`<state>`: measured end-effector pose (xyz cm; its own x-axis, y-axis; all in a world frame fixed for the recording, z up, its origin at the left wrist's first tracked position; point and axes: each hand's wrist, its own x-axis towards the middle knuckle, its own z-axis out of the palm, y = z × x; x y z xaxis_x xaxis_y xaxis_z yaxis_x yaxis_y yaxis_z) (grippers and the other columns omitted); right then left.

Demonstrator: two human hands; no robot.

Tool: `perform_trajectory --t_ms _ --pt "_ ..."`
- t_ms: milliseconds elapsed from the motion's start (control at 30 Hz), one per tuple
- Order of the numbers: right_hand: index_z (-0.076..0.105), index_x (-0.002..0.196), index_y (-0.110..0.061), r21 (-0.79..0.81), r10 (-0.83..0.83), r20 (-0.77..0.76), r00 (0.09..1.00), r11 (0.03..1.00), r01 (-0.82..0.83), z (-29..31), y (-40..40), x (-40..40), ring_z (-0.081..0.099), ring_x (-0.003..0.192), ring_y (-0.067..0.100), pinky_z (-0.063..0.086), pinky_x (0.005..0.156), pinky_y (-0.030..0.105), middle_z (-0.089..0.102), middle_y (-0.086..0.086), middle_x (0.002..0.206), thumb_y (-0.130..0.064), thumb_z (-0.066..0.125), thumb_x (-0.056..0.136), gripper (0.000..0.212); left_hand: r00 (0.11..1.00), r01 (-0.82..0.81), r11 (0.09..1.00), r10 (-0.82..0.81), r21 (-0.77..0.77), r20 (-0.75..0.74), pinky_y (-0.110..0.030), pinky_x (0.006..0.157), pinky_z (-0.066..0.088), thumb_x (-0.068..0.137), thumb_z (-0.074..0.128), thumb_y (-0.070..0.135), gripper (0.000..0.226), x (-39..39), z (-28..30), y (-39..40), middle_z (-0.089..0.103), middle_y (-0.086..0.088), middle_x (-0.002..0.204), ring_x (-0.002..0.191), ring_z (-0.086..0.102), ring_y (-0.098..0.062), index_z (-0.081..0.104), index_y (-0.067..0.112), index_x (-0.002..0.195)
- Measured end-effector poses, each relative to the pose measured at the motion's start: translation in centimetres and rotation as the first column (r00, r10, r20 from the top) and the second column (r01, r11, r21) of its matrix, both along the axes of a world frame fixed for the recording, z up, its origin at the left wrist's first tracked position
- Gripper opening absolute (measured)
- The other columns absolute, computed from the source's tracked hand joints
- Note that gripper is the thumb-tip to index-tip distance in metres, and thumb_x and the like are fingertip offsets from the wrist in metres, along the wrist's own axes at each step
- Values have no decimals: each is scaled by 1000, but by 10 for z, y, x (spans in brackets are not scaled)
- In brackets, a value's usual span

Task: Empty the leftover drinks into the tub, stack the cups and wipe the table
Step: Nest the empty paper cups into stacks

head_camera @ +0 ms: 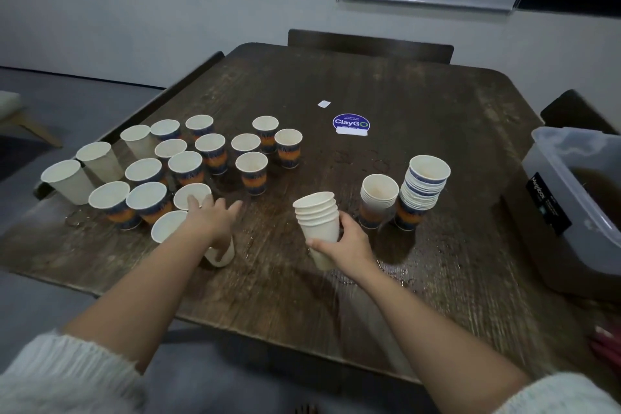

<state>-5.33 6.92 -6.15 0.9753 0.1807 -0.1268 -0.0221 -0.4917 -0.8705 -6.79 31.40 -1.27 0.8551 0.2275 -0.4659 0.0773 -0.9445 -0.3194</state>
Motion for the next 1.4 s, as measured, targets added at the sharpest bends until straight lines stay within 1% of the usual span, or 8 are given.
perform_trajectory --t_ms 200,367,633,800,933,1133,1300,1400 --pt "48 136 -19 -8 5 4 1000 1000 -5 4 -16 -7 53 116 20 48 96 42 55 2 132 -35 82 73 73 993 114 981 -117 156 12 -64 112 11 88 63 22 69 -8 -7 -2 37 -10 147 140 27 -32 28 17 147" --pt "49 136 -20 -18 -16 11 1000 1000 16 -1 -27 -15 53 115 21 47 96 44 56 3 130 -36 83 71 75 981 84 990 -102 116 164 -63 111 17 92 57 25 61 -9 4 -14 39 -13 145 137 33 -34 28 13 144" --pt "52 133 -23 -70 45 -5 999 997 -45 -8 -33 -25 55 113 21 48 96 46 59 1 126 -41 84 67 75 818 79 846 247 -527 520 -48 97 43 87 66 32 59 8 95 -65 44 -19 133 120 47 -39 36 8 131" --pt "52 134 -24 -43 68 17 998 997 -68 -2 -29 -25 55 114 21 48 96 46 58 0 127 -41 85 66 77 808 173 767 249 -618 534 -45 90 50 90 59 42 53 6 120 -90 47 -13 132 114 50 -32 40 13 131" --pt "53 132 -23 27 89 59 994 995 -91 11 -25 -21 56 112 19 49 94 42 59 1 124 -34 85 70 71 879 213 770 118 -601 463 -32 79 39 90 56 50 53 10 110 -96 53 -6 121 103 49 -22 46 15 128" --pt "54 113 -29 151 34 101 994 987 -49 32 -3 -2 60 99 13 45 76 24 65 -3 112 -26 84 74 50 941 278 613 -19 -740 338 -31 110 29 98 33 53 61 24 82 -98 42 -6 148 135 39 -20 42 11 142" --pt "54 124 -27 119 7 154 988 993 -26 43 18 31 60 107 19 52 91 44 63 2 118 -60 75 56 79 941 300 545 -34 -783 338 -27 117 7 102 23 48 55 44 77 -88 22 -5 159 147 13 -15 26 23 151" --pt "54 127 -27 101 -16 191 981 995 -3 42 25 51 61 107 20 51 92 49 64 1 117 -61 75 56 81 916 373 501 -67 -781 395 -33 117 8 83 0 78 99 53 74 -80 19 -12 159 147 13 -25 25 10 151"
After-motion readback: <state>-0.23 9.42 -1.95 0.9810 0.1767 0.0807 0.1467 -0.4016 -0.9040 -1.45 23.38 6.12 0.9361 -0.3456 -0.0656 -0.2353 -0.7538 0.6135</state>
